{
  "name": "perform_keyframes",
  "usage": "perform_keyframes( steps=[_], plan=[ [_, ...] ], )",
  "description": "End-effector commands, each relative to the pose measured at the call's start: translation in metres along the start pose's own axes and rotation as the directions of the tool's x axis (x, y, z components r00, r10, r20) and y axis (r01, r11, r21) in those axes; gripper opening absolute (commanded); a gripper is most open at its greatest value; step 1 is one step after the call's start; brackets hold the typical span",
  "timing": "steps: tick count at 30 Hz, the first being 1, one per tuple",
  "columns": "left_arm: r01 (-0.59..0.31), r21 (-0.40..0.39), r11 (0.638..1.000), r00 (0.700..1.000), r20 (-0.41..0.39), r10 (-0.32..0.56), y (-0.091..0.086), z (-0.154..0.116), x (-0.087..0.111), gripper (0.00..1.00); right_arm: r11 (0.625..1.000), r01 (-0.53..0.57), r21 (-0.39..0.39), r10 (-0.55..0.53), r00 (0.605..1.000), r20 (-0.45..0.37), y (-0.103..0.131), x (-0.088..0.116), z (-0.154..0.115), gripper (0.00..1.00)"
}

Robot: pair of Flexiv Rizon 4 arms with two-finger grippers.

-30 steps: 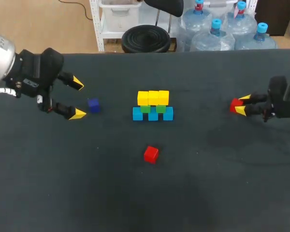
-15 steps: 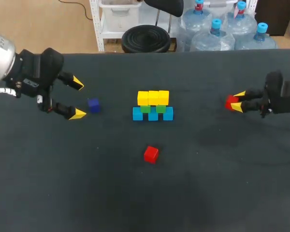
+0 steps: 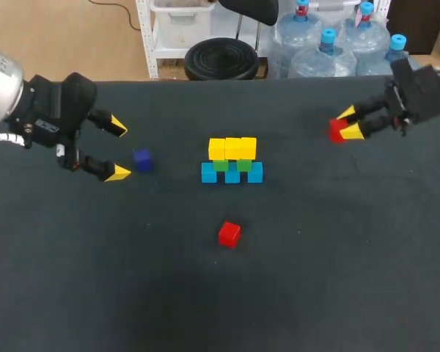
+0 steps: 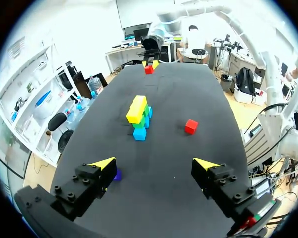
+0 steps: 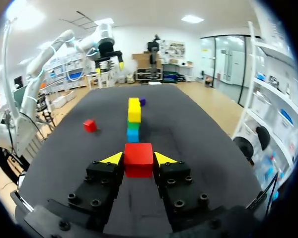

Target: Place the blue cubes, place green cubes on the blue cubes, place the yellow cubes on the green cubes, then place the red cubes on the yellow cubes, and place purple cube on the red cubes.

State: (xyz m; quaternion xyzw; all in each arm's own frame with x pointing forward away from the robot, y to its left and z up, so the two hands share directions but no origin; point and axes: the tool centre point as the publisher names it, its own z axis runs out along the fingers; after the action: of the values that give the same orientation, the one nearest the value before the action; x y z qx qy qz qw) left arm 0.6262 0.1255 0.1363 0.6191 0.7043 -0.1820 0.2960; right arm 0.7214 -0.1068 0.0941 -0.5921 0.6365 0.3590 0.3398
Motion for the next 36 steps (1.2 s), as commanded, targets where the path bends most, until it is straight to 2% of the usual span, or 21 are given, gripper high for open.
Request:
perform_keyframes(
  steps=[1, 13, 25, 36],
  plan=[
    [-0.004, -0.001, 1.000, 1.000, 0.007, 0.004, 0.000, -0.001, 0.002, 1.00, 0.999, 0.024, -0.045, -0.026, 0.998, -0.048, -0.003, -0.024, 0.016, 0.00],
    [-0.004, -0.001, 1.000, 1.000, 0.007, 0.004, 0.000, -0.001, 0.002, 1.00, 0.997, 0.068, -0.024, -0.069, 0.997, -0.023, 0.007, -0.065, 0.052, 0.00],
    [-0.004, -0.001, 1.000, 1.000, 0.007, 0.004, 0.000, -0.001, 0.002, 1.00, 0.997, 0.076, -0.016, -0.076, 0.997, -0.015, 0.022, -0.093, 0.095, 0.00],
    [-0.004, -0.001, 1.000, 1.000, 0.007, 0.004, 0.000, -0.001, 0.002, 1.00, 0.996, 0.072, -0.052, -0.072, 0.997, 0.003, 0.025, -0.098, 0.129, 0.00]
  ],
)
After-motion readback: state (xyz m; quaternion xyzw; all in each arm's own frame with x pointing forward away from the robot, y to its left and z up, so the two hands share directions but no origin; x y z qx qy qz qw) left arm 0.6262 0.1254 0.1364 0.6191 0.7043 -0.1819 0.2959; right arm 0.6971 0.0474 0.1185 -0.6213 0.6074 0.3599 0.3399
